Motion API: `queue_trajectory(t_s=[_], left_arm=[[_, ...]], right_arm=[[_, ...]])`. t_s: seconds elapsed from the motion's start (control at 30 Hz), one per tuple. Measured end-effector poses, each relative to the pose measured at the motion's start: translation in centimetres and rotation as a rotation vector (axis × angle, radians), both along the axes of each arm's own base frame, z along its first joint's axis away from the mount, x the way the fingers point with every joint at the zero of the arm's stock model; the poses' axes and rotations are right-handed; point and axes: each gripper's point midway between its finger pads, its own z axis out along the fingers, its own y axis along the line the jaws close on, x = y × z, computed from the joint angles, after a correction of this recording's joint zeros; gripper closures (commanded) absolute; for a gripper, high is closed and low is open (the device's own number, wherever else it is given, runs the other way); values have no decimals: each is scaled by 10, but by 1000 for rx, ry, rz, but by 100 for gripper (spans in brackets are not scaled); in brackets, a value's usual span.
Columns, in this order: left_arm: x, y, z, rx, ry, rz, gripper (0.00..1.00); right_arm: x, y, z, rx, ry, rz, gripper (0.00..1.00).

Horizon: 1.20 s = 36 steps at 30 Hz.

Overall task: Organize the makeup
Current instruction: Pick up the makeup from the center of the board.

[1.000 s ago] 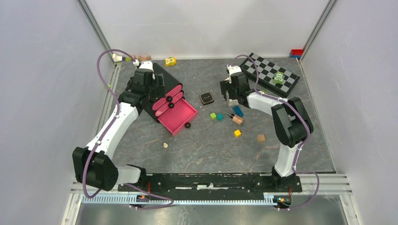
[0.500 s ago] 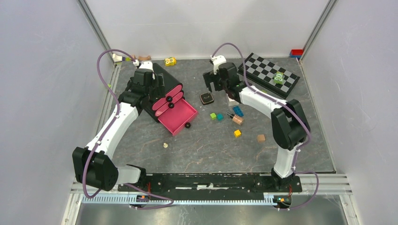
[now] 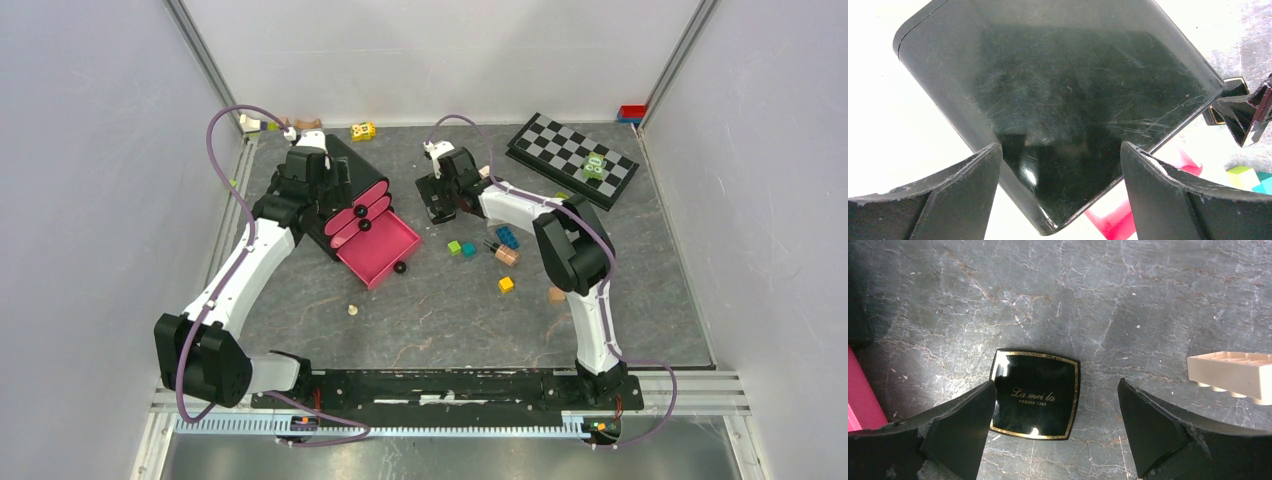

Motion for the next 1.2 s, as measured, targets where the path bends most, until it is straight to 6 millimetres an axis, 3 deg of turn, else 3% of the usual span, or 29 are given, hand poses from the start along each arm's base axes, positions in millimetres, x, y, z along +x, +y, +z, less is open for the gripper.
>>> queue_trajectory(t_s=[0.67, 0.93, 1.2], left_arm=[[0, 0, 0, 0, 0, 0, 6], [0, 0, 0, 0, 0, 0, 7], [0, 0, 0, 0, 0, 0, 7]], right_arm=[[-15, 21, -8, 47, 32, 26, 2], [-22, 13, -21, 29, 60, -24, 9], [-23, 9, -20, 17, 26, -49, 29]])
